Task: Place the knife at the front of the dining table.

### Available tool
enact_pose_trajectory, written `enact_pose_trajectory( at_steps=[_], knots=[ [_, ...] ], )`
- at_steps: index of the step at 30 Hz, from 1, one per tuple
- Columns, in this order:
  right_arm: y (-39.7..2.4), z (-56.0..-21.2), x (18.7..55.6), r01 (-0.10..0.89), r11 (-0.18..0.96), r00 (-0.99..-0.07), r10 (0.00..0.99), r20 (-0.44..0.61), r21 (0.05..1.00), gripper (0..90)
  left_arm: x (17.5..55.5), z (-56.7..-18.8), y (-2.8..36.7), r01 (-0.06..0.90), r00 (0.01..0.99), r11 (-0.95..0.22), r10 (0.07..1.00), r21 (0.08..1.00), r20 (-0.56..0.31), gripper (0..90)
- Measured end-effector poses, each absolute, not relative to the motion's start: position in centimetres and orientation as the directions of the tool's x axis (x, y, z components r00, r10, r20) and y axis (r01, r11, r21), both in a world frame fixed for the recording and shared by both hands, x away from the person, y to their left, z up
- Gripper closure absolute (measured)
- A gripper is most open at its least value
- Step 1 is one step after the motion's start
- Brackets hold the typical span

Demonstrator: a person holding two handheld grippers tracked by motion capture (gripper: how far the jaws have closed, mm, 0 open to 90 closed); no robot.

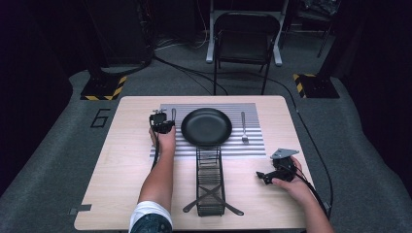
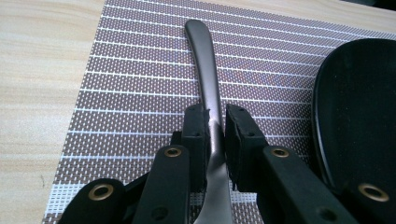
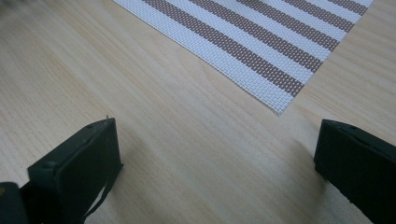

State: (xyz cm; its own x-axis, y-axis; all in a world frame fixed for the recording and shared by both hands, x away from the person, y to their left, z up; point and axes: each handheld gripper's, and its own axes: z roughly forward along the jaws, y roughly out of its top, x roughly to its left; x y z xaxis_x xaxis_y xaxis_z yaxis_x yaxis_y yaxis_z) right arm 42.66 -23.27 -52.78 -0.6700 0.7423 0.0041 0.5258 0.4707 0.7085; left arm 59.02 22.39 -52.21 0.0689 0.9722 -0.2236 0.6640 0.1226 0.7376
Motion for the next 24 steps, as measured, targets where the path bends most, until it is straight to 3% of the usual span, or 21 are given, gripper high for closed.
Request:
enact_pose_trajectory(
  at_steps=[13, 24],
  knots=[
    [-23.3, -52.8, 42.7, 0.526, 0.471, -0.67, 0.743, 0.004, 0.708, 0.0, 58.9, -51.6, 22.7, 0.654, 0.068, 0.127, 0.972, 0.746, -0.225, 75.5],
    [-23.3, -52.8, 42.7, 0.526, 0.47, -0.67, 0.743, 0.004, 0.708, 0.0, 58.0, -50.1, 23.2, 0.651, 0.089, 0.131, 0.965, 0.747, -0.247, 65.0]
  ],
)
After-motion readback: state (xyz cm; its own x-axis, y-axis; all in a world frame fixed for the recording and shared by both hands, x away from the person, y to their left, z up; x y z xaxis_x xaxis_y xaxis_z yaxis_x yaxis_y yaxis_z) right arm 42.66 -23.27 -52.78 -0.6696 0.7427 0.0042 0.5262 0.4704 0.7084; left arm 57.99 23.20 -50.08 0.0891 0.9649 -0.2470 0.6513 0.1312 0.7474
